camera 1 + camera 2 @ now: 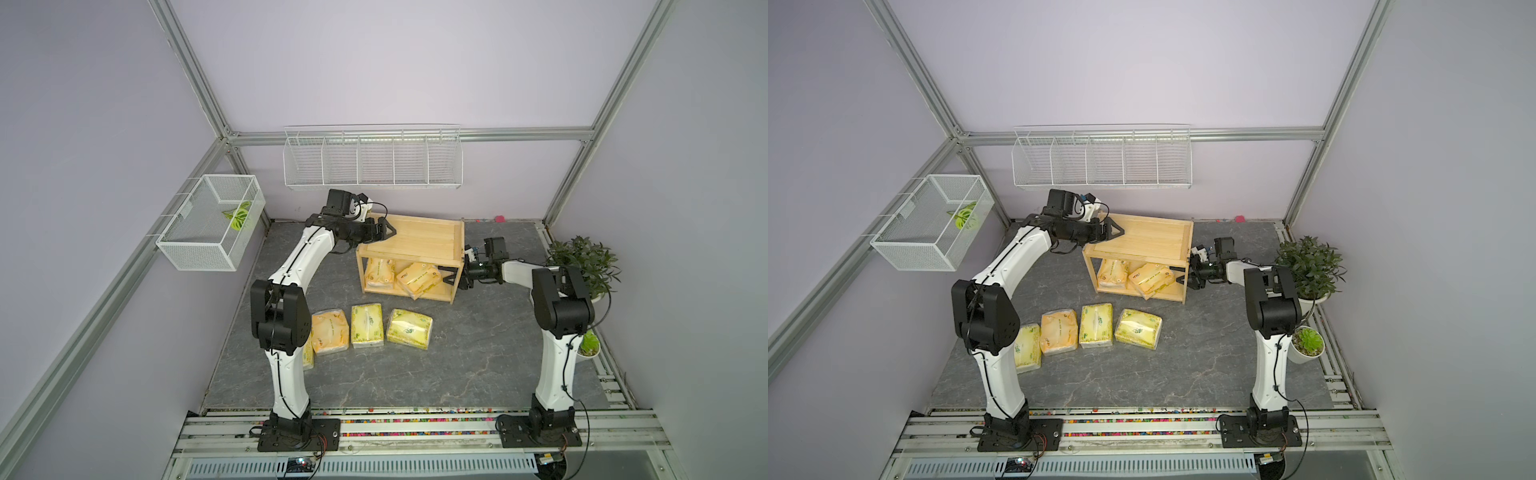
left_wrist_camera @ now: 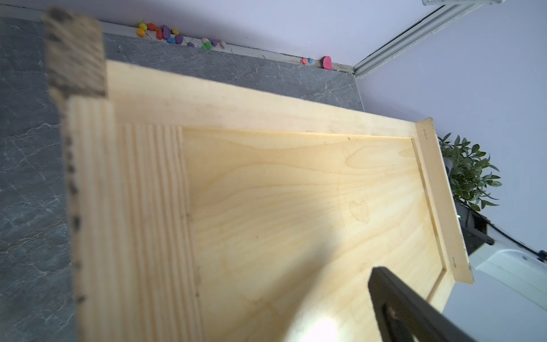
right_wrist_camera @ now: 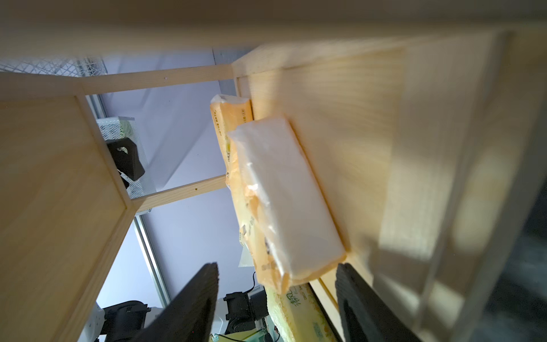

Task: Place the tissue boxes on the shelf by color
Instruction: Adjust the box of tissues on the shelf.

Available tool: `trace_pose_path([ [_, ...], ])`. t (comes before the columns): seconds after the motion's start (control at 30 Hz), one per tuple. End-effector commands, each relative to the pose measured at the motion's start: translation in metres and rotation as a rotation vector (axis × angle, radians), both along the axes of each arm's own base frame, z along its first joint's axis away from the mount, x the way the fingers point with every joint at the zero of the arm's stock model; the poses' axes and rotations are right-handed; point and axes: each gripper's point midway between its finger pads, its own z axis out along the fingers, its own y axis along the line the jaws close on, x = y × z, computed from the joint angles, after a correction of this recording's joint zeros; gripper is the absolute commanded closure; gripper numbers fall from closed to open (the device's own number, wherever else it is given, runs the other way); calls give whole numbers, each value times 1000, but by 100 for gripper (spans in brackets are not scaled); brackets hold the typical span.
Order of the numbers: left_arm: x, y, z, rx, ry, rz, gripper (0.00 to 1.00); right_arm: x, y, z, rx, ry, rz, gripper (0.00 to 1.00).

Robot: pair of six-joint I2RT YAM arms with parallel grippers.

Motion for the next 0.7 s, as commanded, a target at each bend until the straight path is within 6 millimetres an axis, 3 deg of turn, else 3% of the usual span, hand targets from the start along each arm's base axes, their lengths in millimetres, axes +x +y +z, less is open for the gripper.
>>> trace_pose_path([
  [0.0, -6, -13, -7, -6, 11, -62, 0, -6, 8, -13, 28, 39, 30, 32],
  [0.67, -15, -26, -16, -17, 26, -138, 0, 47, 33, 5, 219, -25, 42, 33],
])
